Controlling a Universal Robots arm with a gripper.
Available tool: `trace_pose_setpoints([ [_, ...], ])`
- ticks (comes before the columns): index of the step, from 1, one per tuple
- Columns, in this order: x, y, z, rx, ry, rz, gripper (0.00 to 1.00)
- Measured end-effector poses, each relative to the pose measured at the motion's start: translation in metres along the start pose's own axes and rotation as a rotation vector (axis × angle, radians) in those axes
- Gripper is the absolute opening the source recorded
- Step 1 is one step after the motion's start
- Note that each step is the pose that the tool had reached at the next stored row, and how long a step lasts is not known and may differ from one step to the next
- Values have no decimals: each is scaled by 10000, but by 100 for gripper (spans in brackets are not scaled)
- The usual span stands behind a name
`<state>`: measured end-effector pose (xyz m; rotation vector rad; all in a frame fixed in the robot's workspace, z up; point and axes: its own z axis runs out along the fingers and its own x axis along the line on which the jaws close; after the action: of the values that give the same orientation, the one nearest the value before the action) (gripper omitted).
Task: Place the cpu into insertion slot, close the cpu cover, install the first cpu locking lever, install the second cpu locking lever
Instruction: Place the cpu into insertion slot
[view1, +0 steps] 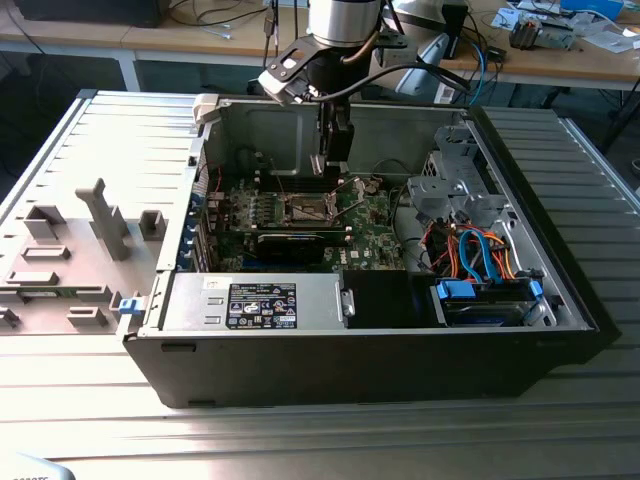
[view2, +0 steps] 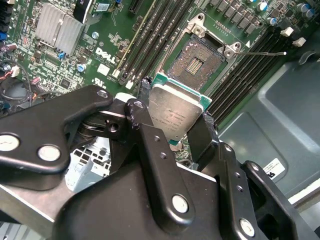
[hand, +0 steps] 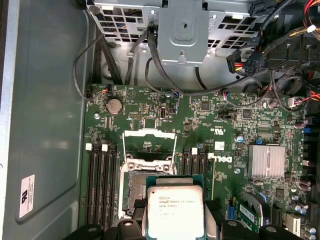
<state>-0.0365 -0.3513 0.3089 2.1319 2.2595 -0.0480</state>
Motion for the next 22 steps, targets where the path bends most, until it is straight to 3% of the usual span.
trace_pose_setpoints([
  [22,0,0,10,10,-1,220,54],
])
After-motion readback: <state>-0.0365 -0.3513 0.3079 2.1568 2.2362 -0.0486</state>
